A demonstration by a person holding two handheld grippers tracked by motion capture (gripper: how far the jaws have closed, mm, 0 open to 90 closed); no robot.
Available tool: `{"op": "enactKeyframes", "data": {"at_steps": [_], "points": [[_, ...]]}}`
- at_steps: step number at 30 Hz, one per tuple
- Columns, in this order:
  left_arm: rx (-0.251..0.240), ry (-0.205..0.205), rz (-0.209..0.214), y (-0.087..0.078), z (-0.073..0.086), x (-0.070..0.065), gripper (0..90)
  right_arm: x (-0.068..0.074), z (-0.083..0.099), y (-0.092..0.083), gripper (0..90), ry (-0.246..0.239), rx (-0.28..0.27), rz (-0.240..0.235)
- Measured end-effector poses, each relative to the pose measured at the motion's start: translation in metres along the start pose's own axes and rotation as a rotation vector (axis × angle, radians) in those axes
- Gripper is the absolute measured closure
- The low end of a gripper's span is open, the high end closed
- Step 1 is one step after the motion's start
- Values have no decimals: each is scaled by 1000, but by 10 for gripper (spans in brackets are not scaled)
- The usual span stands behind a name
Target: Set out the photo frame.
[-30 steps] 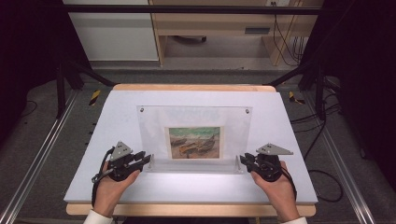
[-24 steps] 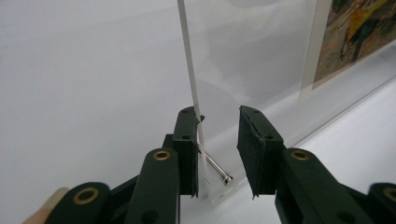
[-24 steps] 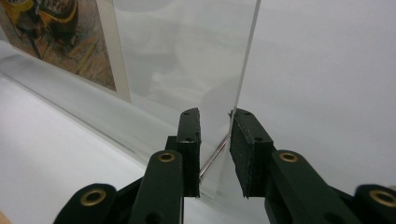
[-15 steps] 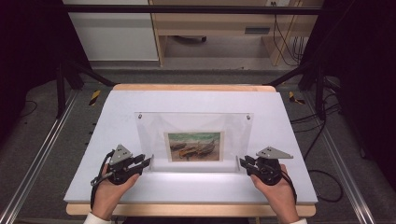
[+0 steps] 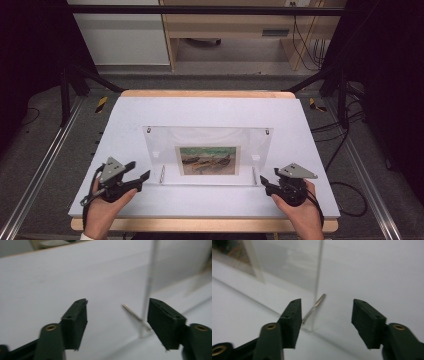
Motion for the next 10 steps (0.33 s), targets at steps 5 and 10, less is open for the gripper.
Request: {"op": "enactKeyframes", "data": {"at_steps": [5,10], "points": [[99,-24,-142,-3,23,43,145,-33,-9,-4,182,22,-73,192],[120,-4,-122,6,27,43,72,-57,-15,-3,106,45,-109,300]]}}
Point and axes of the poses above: each handheld gripper's, and its own axes: y roughly forward along the jaws, z roughly out of its underside, x roughly to its left, the point moved 10 cm from there along y, roughly forward along the jaws, and after that the axes turned 10 degrees about y, right-handed, at the moved point
